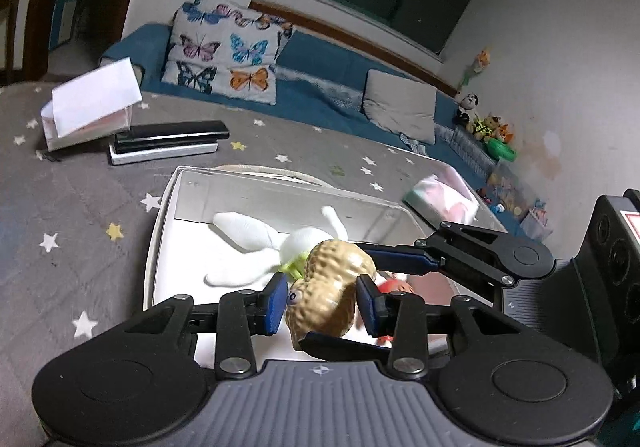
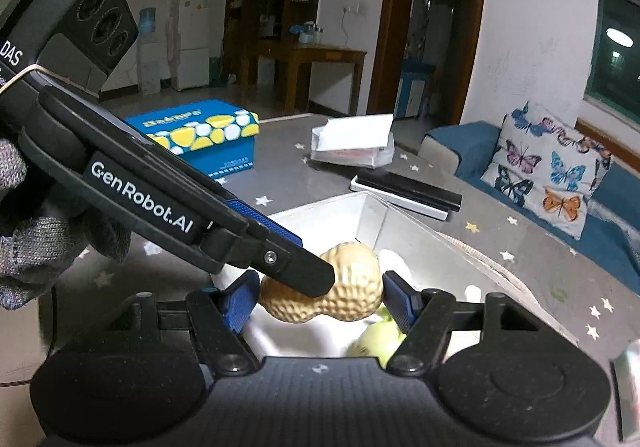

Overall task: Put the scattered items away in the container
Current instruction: 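Lift the tan peanut toy with both grippers and lower it into the box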

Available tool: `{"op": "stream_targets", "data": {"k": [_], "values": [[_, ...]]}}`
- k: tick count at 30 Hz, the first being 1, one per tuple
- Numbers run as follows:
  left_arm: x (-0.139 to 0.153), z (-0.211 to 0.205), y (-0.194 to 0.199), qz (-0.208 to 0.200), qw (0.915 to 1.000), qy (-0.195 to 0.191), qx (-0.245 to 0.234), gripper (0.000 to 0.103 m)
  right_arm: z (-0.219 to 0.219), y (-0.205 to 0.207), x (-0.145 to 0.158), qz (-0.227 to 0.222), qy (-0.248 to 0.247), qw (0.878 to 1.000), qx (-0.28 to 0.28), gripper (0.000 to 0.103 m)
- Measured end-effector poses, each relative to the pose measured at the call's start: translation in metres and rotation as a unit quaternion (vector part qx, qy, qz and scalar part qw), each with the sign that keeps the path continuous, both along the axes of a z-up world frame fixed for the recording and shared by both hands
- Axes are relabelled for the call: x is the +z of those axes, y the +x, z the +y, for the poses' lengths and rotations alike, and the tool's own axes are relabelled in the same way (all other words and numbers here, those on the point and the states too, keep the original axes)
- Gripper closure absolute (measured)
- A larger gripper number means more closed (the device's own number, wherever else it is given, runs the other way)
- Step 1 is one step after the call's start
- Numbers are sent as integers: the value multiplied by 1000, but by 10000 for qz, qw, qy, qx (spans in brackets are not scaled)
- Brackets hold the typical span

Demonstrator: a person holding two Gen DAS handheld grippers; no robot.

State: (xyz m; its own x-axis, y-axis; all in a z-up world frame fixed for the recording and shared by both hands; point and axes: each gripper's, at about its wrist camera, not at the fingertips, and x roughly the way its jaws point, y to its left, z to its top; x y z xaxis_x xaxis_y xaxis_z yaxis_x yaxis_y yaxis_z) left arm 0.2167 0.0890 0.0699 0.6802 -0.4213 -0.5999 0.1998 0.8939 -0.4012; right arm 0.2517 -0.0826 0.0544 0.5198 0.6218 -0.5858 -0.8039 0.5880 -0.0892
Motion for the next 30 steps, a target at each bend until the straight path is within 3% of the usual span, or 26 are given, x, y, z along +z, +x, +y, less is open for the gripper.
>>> {"op": "stream_targets", "data": {"k": [7, 11, 21, 30], "values": [[-24, 14, 36, 361, 9991, -177, 135, 63, 16, 44, -16, 335, -337, 9985, 281, 35], [-33, 16, 43, 510, 9985, -93, 153, 64, 25, 57, -27, 483, -560, 9960, 498, 35], [-45, 4, 52, 672, 9970, 393, 40, 64, 33, 71, -40, 694, -874, 9909, 750, 35], [-50, 2, 57, 769, 9962, 398, 21, 64, 35, 73, -44, 752, -1042, 9883, 819, 38]]}}
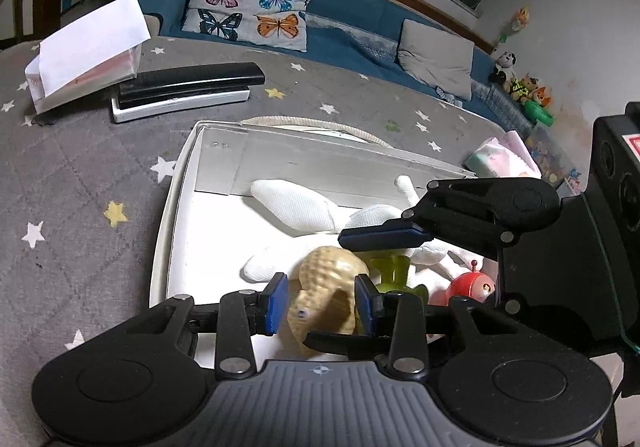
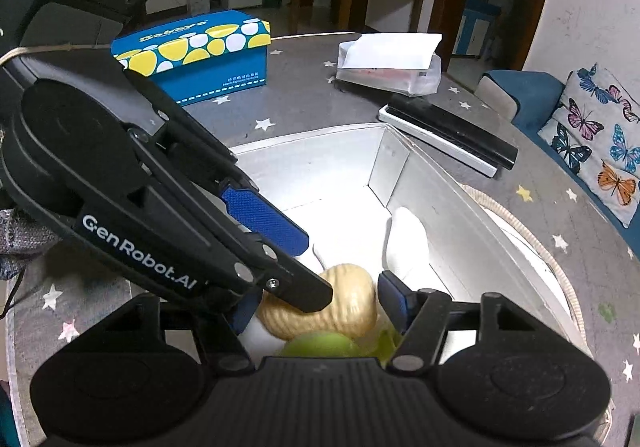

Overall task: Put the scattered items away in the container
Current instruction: 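Lift the tan peanut toy with both grippers and lower it into the box, then open both grippers to release the peanut toy and withdraw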

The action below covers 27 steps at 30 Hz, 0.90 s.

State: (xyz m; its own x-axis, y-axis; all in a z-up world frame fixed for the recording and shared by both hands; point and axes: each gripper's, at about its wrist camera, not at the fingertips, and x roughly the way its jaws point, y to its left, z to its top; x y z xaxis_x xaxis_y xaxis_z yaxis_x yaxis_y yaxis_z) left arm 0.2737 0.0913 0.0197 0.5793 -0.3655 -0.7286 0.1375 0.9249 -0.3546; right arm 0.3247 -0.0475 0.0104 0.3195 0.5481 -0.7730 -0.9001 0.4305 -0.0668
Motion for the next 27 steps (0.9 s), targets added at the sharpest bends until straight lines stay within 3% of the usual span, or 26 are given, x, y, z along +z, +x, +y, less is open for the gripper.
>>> {"op": "stream_targets", "data": {"k": [11, 13, 24, 27], "values": [[15, 4, -17, -349, 9988, -160, 289, 64, -20, -20, 22, -290, 448, 9980, -325, 36], [22, 3, -25, -479, 9981, -204, 318, 64, -28, -29, 28, -382, 566, 9967, -440, 30], [46, -25, -82, -1022, 9939, -337, 243, 64, -81, -93, 52, -859, 1146, 9844, -1020, 16], [48, -35, -97, -1133, 9927, -367, 172, 64, -99, -112, 53, -883, 1316, 9800, -1203, 7]]}}
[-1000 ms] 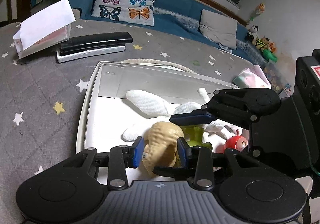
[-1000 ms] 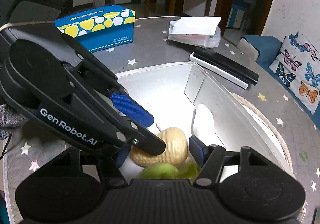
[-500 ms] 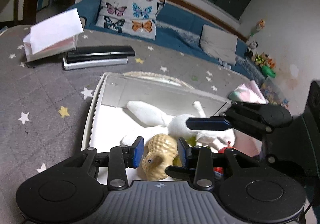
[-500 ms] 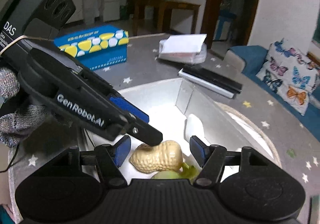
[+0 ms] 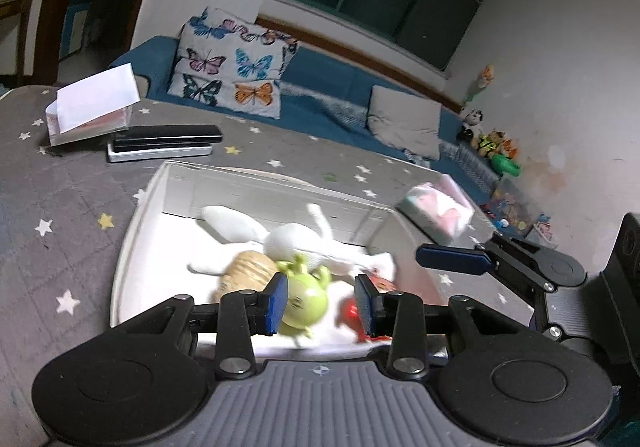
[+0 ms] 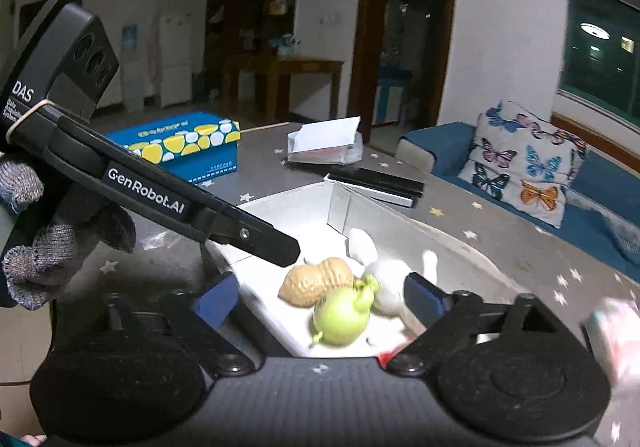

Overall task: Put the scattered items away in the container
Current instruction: 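Open both grippers to release the peanut toy and withdraw, then close the left gripper on the red-black cartoon figure while the right gripper grips it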

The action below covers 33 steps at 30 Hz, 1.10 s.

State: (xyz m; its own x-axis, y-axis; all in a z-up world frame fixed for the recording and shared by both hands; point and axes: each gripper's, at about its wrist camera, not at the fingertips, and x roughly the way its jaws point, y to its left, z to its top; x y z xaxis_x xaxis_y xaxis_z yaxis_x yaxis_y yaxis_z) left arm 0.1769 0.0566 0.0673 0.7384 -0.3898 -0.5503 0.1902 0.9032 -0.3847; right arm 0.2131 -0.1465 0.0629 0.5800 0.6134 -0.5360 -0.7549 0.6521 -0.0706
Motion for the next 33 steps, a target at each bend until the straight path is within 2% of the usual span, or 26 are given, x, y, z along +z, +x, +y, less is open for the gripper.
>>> {"op": "stream_targets", "data": {"k": [4, 12, 19, 24, 33], "values": [[-4, -15, -17, -5, 9998, -106, -145, 64, -21, -26, -6, -72, 114, 9995, -276, 0], [-29, -40, -34, 259, 9982, -341, -412, 64, -55, -63, -29, 49, 305, 9964, -788, 0], [-51, -46, -32, 584, 9956, -595, -420, 64, -70, -69, -53, 363, 435, 9911, -1201, 0], [-63, -40, -30, 694, 9927, -948, -278, 64, -74, -65, -62, 584, 598, 9858, -1453, 0], [-79, -33, -21, 884, 9849, -1486, -82, 64, -71, -59, -72, 715, 728, 9818, -1601, 12]]}}
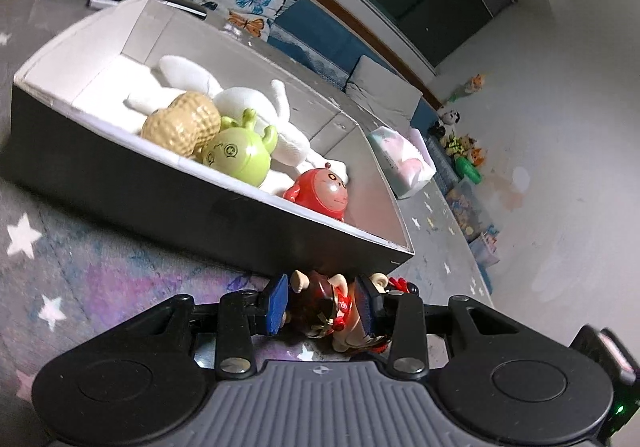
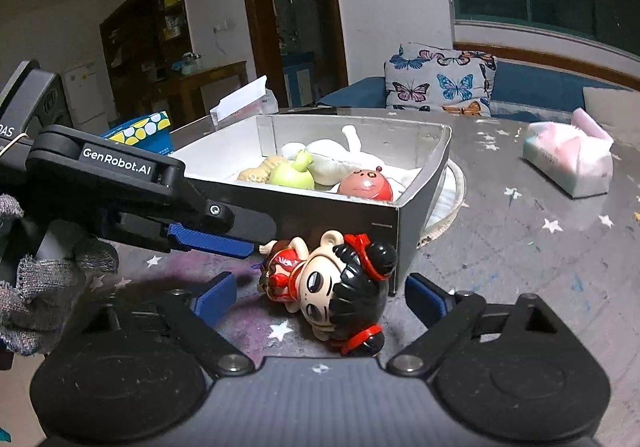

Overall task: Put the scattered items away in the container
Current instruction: 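Close the left gripper on the red-black cartoon figure while the right gripper grips it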

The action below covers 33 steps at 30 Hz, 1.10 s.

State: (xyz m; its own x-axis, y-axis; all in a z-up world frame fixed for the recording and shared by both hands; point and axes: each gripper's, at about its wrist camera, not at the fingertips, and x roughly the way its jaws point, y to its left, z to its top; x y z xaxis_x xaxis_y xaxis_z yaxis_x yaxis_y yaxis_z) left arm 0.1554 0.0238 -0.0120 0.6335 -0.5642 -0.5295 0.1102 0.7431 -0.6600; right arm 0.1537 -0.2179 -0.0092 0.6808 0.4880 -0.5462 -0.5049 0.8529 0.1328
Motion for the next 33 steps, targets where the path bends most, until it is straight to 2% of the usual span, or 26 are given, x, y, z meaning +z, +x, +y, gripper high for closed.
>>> {"op": "stream_targets", "data": {"k": [11, 13, 21, 28, 33], "values": [[-11, 2, 8, 154, 9994, -306, 75, 64, -9, 7, -6, 205, 313, 9990, -241, 25], [-12, 1, 8, 174, 9994, -288, 69, 64, -11, 9, -7, 257, 362, 9987, -267, 30], [-15, -2, 10, 205, 9995, -225, 46, 64, -12, 10, -9, 306, 393, 9982, -342, 35], [-15, -4, 10, 185, 9997, -151, 36, 64, -12, 12, -13, 435, 497, 9968, -443, 44], [-13, -8, 9, 112, 9999, -14, 52, 64, -13, 12, -16, 486, 593, 9960, -465, 45]]}}
